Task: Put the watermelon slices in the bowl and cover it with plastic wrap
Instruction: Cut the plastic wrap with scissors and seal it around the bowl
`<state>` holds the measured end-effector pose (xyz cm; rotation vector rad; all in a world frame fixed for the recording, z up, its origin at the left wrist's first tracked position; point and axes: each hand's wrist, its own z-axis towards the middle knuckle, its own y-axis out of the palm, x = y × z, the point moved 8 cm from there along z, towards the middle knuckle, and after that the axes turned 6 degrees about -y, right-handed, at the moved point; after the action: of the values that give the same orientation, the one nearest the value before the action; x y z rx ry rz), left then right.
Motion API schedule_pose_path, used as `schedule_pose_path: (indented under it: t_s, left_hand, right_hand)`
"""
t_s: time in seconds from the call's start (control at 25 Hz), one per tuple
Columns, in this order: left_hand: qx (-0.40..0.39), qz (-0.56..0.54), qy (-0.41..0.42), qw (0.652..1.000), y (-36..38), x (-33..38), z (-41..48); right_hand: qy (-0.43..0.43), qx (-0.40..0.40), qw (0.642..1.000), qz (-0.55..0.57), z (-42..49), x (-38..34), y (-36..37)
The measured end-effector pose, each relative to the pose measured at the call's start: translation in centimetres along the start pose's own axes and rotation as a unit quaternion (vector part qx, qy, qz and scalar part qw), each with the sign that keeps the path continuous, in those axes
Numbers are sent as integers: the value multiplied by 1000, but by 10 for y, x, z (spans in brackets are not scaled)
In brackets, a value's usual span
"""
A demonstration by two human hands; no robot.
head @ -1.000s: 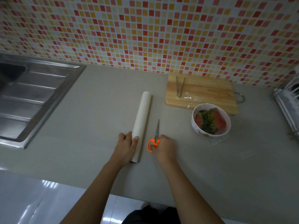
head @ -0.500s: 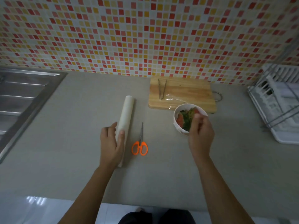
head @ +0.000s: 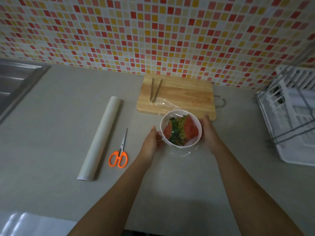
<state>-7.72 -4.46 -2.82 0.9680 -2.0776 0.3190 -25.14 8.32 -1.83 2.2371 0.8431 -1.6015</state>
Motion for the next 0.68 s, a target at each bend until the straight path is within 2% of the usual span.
schedule_pose_path:
  t_s: [0.08,0.16,0.36,0.56,0.64,0.68]
  left_hand:
    - [2,-36,2,999,0,0,0]
    - [-3,-60,10,998,-2,3,-1]
    - [-17,-14,0,1000,-8,21,10]
    - [-78,67,-33,994,-6,29,23]
    - [-98,69,-35,992,-5,31,25]
    - [-101,76,-25,992,-6,32,27]
  right_hand:
    - [17,-39,998,35,0,3,6]
    - [23,-44,996,73,-5,6,7]
    - [81,-35,981,170,-45,33,19]
    - [136,-4,986,101,-80,49,23]
    - [104,31,994,23,-72,41,12]
    - [67,74,994,-42,-61,35,0]
